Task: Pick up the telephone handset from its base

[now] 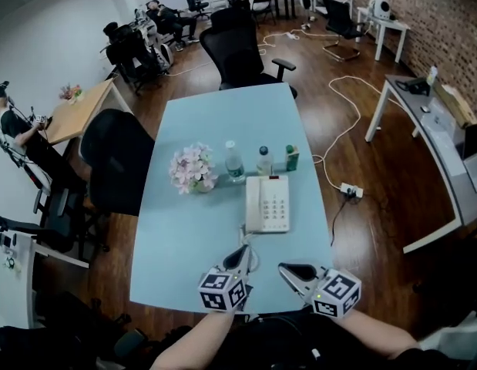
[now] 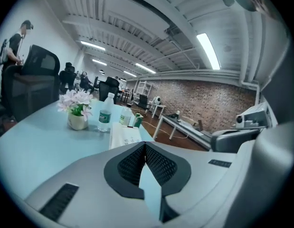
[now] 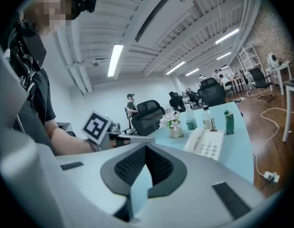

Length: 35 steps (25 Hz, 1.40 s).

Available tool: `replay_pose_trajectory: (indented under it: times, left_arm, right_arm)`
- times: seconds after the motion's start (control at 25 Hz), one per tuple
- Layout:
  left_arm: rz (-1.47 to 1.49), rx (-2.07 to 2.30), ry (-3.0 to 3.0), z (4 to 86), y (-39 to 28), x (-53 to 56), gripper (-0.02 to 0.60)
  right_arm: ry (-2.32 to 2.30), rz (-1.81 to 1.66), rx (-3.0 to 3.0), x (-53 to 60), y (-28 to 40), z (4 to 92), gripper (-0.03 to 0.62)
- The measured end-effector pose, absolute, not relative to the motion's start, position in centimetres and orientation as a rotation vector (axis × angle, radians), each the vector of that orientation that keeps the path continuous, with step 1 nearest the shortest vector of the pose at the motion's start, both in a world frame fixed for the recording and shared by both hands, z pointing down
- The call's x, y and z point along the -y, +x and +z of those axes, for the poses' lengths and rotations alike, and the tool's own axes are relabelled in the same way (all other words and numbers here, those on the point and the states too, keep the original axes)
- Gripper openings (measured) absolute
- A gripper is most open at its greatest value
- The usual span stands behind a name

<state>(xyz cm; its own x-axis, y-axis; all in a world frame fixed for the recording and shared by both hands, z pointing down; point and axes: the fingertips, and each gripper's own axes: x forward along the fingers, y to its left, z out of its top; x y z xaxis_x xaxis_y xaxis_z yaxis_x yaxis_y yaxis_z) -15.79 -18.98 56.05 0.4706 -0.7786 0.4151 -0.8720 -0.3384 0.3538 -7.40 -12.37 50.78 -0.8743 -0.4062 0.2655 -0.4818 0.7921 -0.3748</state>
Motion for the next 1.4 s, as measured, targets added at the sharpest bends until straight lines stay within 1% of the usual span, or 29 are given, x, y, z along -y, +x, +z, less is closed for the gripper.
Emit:
replay_pose_trajectory:
  times: [0.08,0.12,0.16,0.2,0.24,0.28,0.32,0.36,0.44,0.56,0.8,1.08,1.2,1.4]
  left_arm:
    - [0.275,1.462,2.150,56.8,-16.8,22.9,0.001]
    - [0.301,1.503,2.128,57.3,-17.2,24.9,0.026]
    - [0.332,1.538,2.105,57.9,-17.5,26.8,0.138]
    - [0.367,1.566,2.082,58.7,-17.7,28.8,0.173]
    - [0.403,1.586,2.058,59.6,-17.8,30.6,0.173]
    - [0.441,1.599,2.035,60.6,-17.8,32.4,0.197]
    - [0.479,1.605,2.011,61.6,-17.7,34.2,0.242]
    - [0.516,1.607,1.987,62.6,-17.5,35.8,0.255]
    - [0.575,1.601,1.947,64.2,-17.0,38.7,0.265]
    - [0.642,1.588,1.908,66.4,-16.1,41.8,0.265]
    - [0.712,1.601,1.857,68.7,-15.8,43.8,0.265]
    - [0.716,1.572,1.855,69.6,-15.5,44.2,0.264]
    - [0.709,1.565,1.860,69.4,-15.7,44.2,0.241]
    - [0.647,1.550,1.865,68.3,-15.9,43.9,0.238]
  right_arm:
    - [0.671,0.662,2.826,13.7,-6.5,50.8,0.014]
    - [0.659,0.673,2.826,14.1,-5.9,51.0,0.015]
    - [0.649,0.683,2.828,14.5,-5.3,51.2,0.014]
    - [0.642,0.693,2.829,14.7,-4.7,51.4,0.014]
    - [0.639,0.703,2.830,15.0,-4.1,51.6,0.014]
    - [0.639,0.715,2.829,15.2,-3.5,51.9,0.015]
    - [0.645,0.731,2.828,15.5,-2.9,52.3,0.014]
    - [0.655,0.748,2.826,15.7,-2.3,52.6,0.014]
    - [0.679,0.780,2.821,16.3,-1.1,53.2,0.014]
    - [0.712,0.808,2.815,17.1,0.5,54.0,0.014]
    - [0.781,0.863,2.794,18.5,2.7,54.5,0.015]
    - [0.812,0.886,2.781,19.1,2.8,55.2,0.015]
    - [0.818,0.878,2.777,19.1,2.5,54.9,0.014]
    - [0.832,0.857,2.772,18.5,2.0,54.6,0.015]
